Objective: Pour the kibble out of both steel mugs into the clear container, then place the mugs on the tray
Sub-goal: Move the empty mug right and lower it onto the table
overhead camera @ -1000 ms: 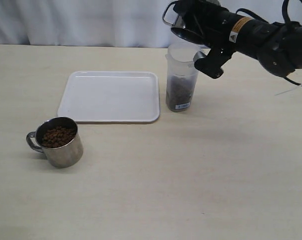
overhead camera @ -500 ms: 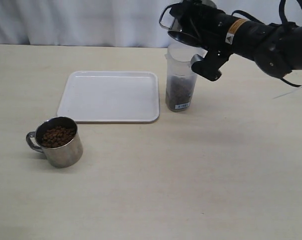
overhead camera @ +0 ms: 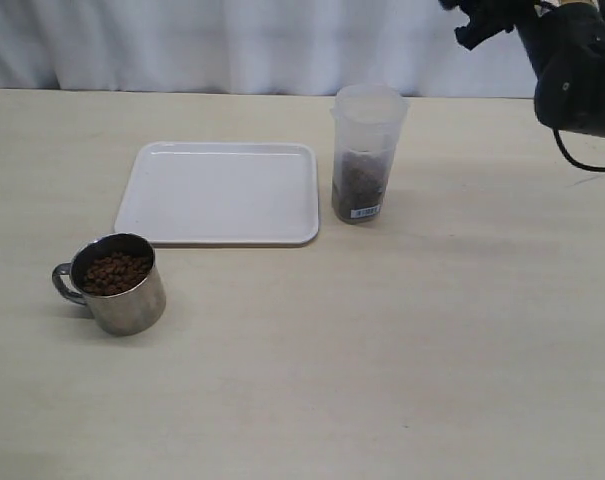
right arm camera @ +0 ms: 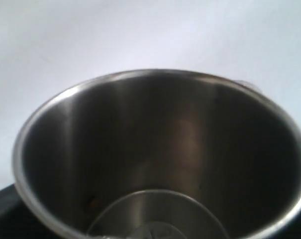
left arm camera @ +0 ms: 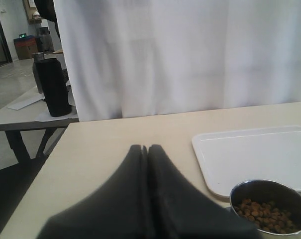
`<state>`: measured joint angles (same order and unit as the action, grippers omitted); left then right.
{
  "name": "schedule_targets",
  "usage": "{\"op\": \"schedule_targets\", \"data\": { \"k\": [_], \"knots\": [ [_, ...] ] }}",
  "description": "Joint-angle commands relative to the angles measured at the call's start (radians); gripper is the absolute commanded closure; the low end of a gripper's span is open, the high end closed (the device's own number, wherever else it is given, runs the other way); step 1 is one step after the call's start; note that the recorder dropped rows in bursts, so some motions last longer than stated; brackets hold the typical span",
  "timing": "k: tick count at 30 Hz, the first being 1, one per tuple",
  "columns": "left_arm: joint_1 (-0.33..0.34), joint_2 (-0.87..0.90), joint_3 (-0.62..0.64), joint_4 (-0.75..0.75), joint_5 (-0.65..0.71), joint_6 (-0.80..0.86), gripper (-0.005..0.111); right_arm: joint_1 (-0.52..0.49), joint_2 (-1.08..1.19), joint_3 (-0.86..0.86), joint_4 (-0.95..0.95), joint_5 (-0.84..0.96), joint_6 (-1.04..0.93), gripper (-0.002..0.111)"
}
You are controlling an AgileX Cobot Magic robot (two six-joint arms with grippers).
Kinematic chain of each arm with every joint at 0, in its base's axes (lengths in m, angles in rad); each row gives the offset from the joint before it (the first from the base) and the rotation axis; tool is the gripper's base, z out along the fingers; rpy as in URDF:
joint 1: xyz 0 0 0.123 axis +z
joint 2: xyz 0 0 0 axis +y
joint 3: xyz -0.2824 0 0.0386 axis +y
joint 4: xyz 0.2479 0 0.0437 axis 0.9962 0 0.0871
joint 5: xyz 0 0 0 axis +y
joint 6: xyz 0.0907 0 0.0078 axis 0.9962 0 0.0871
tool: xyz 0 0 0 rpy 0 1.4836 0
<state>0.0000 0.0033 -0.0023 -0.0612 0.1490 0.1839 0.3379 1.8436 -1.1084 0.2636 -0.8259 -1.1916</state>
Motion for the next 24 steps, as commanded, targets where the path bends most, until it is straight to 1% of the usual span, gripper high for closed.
{"op": "schedule_targets", "data": {
  "k": [1, 3, 5, 7, 10, 13, 20, 24],
  "knots": [
    [0.002, -0.003, 0.002, -0.001, -0.007, -0.003, 0.107, -0.055, -0.033, 0.064, -0.114, 0.021, 0.429, 0.104],
    [0.002, -0.003, 0.002, -0.001, -0.007, -0.003, 0.107, -0.094, -0.046, 0.103, -0.241, 0.024, 0.631, 0.104],
    [0.002, -0.003, 0.002, -0.001, -0.007, -0.003, 0.107, -0.139, -0.046, 0.137, -0.428, 0.024, 0.848, 0.104],
    [0.002, -0.003, 0.002, -0.001, -0.007, -0.003, 0.107, -0.192, -0.044, 0.168, -0.670, 0.024, 1.080, 0.104],
    [0.002, -0.003, 0.002, -0.001, -0.007, -0.003, 0.107, -0.258, -0.024, 0.201, -0.996, -0.009, 1.345, 0.104],
    [0.002, -0.003, 0.002, -0.001, -0.007, -0.003, 0.107, -0.303, 0.033, 0.236, -1.195, -0.090, 1.432, 0.104],
    [0.002, -0.003, 0.002, 0.003, -0.005, -0.003, 0.107, -0.358, 0.217, 0.285, -1.254, -0.308, 1.432, 0.104],
    [0.002, -0.003, 0.002, 0.003, -0.005, -0.003, 0.107, -0.372, 0.290, 0.285, -1.355, -0.349, 1.406, 0.104]
  ]
}}
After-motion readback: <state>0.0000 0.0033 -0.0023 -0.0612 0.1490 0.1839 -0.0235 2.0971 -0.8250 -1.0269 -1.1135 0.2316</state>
